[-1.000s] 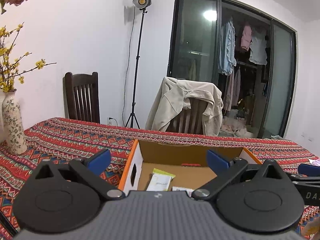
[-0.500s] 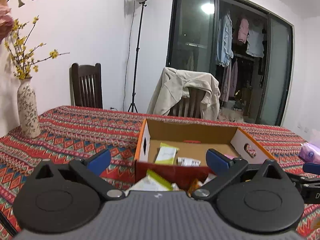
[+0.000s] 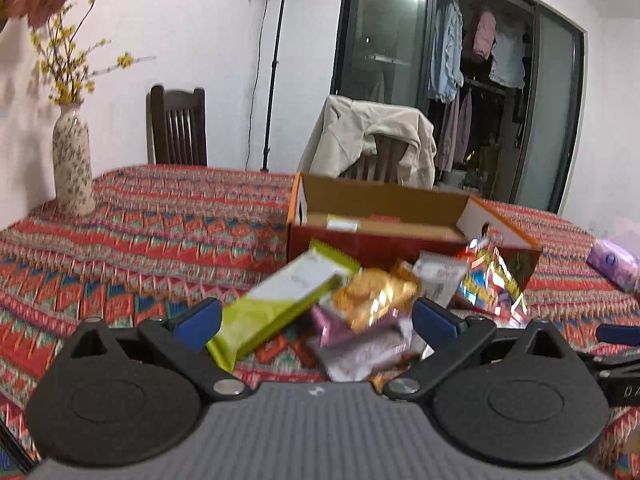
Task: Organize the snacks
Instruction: 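Move both grippers back to the snack pile, then grasp the silver packet with the right gripper while the left grasps the cracker packet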
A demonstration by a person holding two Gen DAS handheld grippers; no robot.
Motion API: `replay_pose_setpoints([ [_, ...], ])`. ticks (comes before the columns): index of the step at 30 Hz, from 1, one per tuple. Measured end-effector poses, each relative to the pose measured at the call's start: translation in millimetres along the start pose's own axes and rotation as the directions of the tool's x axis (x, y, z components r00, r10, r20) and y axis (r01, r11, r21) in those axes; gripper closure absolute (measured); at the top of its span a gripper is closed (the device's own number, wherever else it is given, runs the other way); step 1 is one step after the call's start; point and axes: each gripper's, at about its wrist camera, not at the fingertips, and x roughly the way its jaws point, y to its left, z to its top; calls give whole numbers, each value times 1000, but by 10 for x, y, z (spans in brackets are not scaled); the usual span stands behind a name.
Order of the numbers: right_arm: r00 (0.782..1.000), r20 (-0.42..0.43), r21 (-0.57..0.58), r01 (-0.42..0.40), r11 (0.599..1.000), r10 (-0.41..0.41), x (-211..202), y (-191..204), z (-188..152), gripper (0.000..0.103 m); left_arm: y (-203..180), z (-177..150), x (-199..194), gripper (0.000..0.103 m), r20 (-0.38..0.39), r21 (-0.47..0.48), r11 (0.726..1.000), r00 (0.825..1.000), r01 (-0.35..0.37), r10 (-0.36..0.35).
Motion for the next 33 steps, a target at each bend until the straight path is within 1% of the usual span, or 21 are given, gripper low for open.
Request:
replay_pose_setpoints([
  [1,1000,-4,5,-5,1000,5,-2,2,-31,3,18,-34,3,0,-9,0,1000,1000,-7,7],
  [3,1000,-10,17,-11,1000,11,3,4,-72,10,60,-95,11,0,-28,-9,1000,999,-18,18],
  [4,1000,-15,23,-12,1000,12,13,3,-88,19,82,-114,19,0,-37,-15,1000,999,-20,20],
  [5,1000,-22,32,-17,999,17,26,-3,-100,23,97,-138,24,0,-46,-21,1000,999,-21,20],
  [9,997,-54,84,-51,995,56,107,-16,-134,24,93,-199,20,0,-64,-21,1000,998,-21,20],
  [10,996,-58,90,-56,994,62,120,-12,-144,28,93,-204,19,0,-67,-22,1000,998,-20,19],
  [11,996,-63,94,-58,994,64,136,-5,-153,40,88,-208,16,0,-69,-23,1000,997,-19,17],
  [12,995,-72,98,-57,993,64,156,-3,-160,47,71,-212,11,0,-71,-23,1000,997,-17,15],
  [13,994,-84,107,-57,993,66,184,-9,-171,55,58,-215,10,0,-73,-23,1000,997,-16,14],
  [14,994,-92,114,-54,992,65,203,-17,-182,55,51,-216,12,0,-75,-23,1000,997,-13,11],
  [17,994,-75,130,-63,990,73,175,-49,-193,57,5,-217,26,0,-84,-20,1000,996,-11,9],
  [25,999,11,115,-46,992,45,9,-118,-196,58,-217,-185,110,0,-124,-17,1000,992,-12,10],
  [30,999,24,121,-48,992,45,-36,-182,-236,58,-427,-190,226,0,-154,9,999,987,-36,37],
  [33,998,31,129,-54,990,51,-53,-217,-252,58,-535,-200,306,0,-174,29,997,982,-74,78],
])
